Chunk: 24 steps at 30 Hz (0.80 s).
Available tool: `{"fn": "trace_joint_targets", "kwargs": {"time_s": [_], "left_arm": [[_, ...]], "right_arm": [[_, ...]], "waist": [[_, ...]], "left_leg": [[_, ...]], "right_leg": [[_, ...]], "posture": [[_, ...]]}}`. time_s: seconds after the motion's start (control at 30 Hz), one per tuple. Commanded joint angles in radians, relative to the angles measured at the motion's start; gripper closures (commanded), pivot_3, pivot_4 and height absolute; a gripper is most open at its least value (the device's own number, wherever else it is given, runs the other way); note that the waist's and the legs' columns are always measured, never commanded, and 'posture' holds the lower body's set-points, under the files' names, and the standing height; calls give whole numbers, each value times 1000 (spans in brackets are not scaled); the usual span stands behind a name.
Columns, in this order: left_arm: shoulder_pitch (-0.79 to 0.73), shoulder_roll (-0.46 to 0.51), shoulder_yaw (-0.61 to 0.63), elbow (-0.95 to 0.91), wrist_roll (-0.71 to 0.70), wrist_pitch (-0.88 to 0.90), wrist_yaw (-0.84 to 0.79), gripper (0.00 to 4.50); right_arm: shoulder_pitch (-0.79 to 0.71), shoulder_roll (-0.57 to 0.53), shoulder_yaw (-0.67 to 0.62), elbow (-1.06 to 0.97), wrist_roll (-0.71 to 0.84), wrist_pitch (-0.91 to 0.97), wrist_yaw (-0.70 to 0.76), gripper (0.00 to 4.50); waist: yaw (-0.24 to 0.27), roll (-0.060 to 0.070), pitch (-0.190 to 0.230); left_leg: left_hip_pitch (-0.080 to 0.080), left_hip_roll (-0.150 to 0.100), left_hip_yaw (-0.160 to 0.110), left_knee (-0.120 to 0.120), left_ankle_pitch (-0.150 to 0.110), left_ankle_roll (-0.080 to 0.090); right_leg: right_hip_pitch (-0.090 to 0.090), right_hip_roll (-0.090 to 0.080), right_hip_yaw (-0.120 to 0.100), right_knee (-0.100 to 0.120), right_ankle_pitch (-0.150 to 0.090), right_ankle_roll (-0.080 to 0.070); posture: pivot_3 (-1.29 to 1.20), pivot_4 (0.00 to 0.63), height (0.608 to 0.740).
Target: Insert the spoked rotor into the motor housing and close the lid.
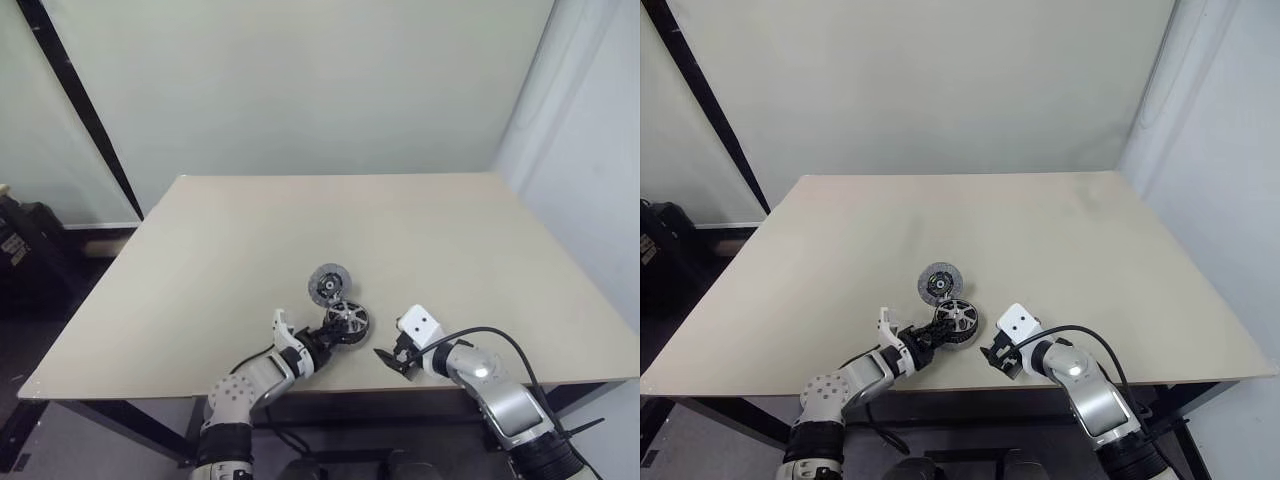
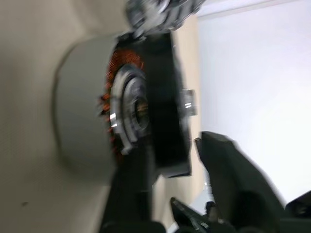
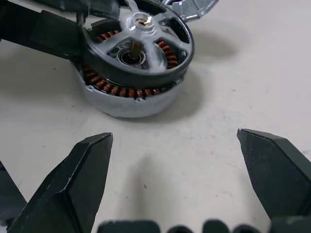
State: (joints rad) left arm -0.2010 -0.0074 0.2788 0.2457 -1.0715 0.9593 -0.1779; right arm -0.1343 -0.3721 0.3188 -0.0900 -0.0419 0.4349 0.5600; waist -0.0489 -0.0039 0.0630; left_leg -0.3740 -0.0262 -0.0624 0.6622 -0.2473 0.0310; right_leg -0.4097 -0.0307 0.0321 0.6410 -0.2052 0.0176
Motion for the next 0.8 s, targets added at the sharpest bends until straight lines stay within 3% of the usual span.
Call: {"fn": "trace_joint_targets", "kwargs": {"time_s": [0.03,0.17,0.53,0.8], "left_arm": [[-5,2,15,0,22,5,21,1428],[-1,7,12,-34,23,41,50,107],[20,158,-41,-373,-21,252,106,48],[12,302,-62,-547,6,254,42,48]], "right_arm": [[-12,-1,-28,-36,5,-11,-9,0],[-13,1,-28,-35,3,-12,-11,0],[-22,11,-40,-9,2,-20,-32,0],[-57,55,-74,26,7,-39,-93,0]], "waist": [[0,0,0],[0,0,0],[-1,0,0],[0,-1,0]], "left_leg": [[1,0,0,0,0,0],[5,1,0,0,-2,-4],[4,2,-1,-3,-1,-1],[4,1,0,-5,-1,-2]], "right_leg": [[1,0,0,0,0,0],[3,-1,0,0,0,0],[1,-1,1,0,0,0],[0,-1,3,0,0,0]], "posture": [[0,0,740],[0,0,740],[0,0,740],[0,0,740]]}}
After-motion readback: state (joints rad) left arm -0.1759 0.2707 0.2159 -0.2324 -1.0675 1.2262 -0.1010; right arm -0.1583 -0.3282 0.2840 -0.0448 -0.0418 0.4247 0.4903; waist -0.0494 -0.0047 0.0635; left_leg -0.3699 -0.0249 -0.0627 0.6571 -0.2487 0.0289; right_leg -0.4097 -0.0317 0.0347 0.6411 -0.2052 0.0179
